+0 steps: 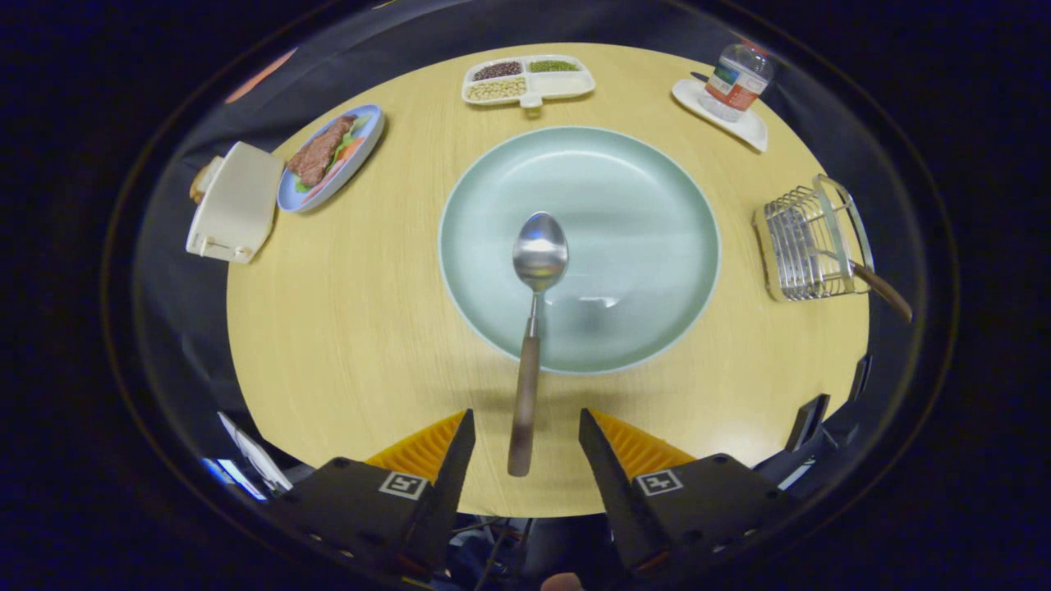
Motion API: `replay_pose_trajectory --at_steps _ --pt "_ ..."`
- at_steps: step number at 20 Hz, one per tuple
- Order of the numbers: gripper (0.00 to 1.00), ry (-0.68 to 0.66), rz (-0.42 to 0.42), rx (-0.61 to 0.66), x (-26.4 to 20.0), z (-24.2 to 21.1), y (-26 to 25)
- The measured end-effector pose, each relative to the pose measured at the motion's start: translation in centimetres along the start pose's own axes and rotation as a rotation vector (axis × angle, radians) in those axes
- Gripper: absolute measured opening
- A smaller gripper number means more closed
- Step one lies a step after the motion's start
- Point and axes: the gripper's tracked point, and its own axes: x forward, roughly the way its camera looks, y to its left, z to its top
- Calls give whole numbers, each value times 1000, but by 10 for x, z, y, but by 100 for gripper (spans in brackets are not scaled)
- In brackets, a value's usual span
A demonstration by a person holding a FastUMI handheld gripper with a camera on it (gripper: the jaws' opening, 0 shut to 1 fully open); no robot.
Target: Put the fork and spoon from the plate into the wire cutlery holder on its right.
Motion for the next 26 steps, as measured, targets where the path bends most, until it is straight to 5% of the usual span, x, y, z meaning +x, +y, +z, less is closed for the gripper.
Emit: replay_pose_trajectory --at_steps 11,26 --pt "3 11 -18 -23 12 2 -1" --pt "1 -28 123 34 -96 13 -45"
